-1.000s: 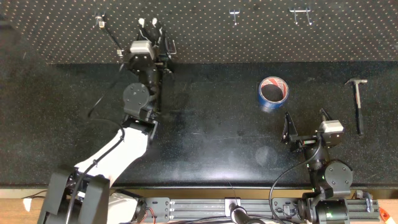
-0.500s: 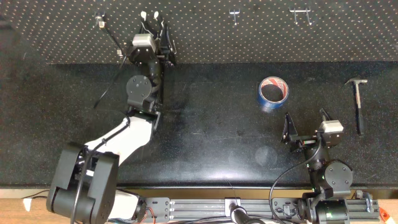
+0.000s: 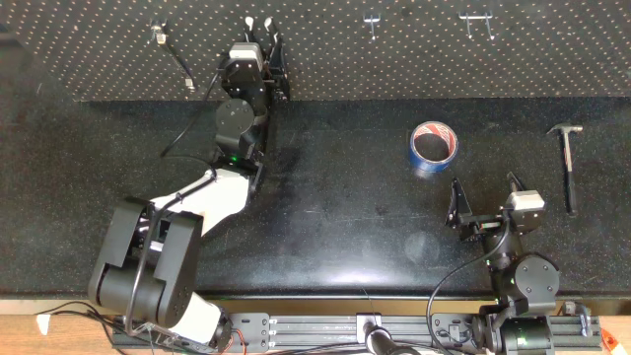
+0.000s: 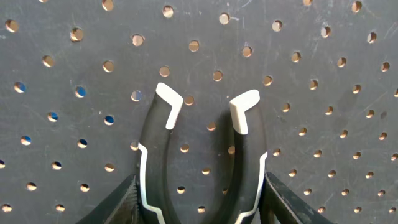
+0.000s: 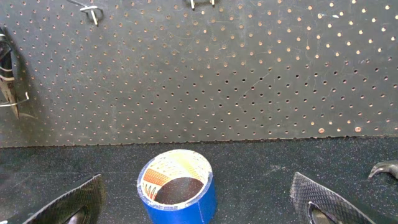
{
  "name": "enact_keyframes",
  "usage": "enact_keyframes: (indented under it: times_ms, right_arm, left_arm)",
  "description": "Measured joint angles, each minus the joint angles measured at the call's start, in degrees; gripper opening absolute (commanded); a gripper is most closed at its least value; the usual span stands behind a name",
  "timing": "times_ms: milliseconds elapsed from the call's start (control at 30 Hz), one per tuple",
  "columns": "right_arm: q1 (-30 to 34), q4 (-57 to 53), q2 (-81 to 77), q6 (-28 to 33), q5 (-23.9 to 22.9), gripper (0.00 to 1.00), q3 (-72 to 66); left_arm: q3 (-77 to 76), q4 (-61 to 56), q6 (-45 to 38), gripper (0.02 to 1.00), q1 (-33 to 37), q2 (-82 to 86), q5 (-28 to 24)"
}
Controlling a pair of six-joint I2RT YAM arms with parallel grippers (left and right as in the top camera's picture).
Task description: Place Tools Onto Pegboard
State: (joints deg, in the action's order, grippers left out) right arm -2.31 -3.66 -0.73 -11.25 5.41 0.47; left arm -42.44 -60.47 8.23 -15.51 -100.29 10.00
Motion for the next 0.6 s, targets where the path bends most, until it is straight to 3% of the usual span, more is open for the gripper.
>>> enact_keyframes:
  times_ms: [33,67,100,133,167,233,467,600]
  right_arm:
    - [0.00,0.02,0.00,0.00,0.00,0.974,0.02]
    - [0.00,0.02,0.00,0.00,0.00,0.974,0.02]
    - [0.00,0.00,0.00,0.00,0.00,0.974,0.02]
    - [0.00,0.02,0.00,0.02,0.00,0.974,0.02]
    - [0.00,0.02,0.00,0.00,0.00,0.974,0.02]
    - [0.00,0.00,0.00,0.02,0.00,0.974,0.02]
    - [0.00,0.02,0.00,0.00,0.00,0.974,0.02]
    - [0.00,0.02,0.00,0.02,0.00,0.974,0.02]
  left_arm:
    - [-0.04,0.00,0.00,0.040,0.00,0.00,0.00]
    - [-0.04,0.00,0.00,0.218,-0.02,0.00,-0.02]
    - [-0.04,0.02,0.00,0.419,-0.02,0.00,-0.02]
    - [-0.04,0.02,0.00,0.908,0.00,0.00,-0.02]
    - [-0.04,0.02,0.00,0.998,-0.02,0.00,0.00]
    - [-0.11,1.03,0.20,0.996,-0.02,0.00,-0.20]
    - [-1.36,24.39,0.42,0.993,1.99,13.97,-0.20]
    - [-1.75,45.00,0.44,0.996,5.03,26.01,-0.17]
